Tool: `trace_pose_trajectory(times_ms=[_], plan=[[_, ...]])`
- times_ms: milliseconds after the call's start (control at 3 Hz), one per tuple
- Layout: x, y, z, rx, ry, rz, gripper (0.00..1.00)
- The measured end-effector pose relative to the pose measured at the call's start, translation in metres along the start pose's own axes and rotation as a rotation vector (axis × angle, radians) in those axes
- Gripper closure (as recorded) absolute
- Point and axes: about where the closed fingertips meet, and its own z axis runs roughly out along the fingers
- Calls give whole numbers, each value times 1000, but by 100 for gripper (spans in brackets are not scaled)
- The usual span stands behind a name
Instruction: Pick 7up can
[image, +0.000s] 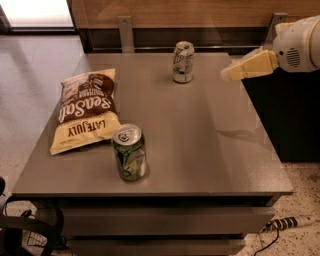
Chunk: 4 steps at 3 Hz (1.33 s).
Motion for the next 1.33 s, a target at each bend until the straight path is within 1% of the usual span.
trace_pose_trajectory(times_ms=[333,667,1000,1333], plan=[[-18,-15,21,-15,-98,37,0],[-18,-15,21,-15,-98,37,0],[-26,-38,61,27,-158,68,0],[-37,-72,124,91,-276,131,0]])
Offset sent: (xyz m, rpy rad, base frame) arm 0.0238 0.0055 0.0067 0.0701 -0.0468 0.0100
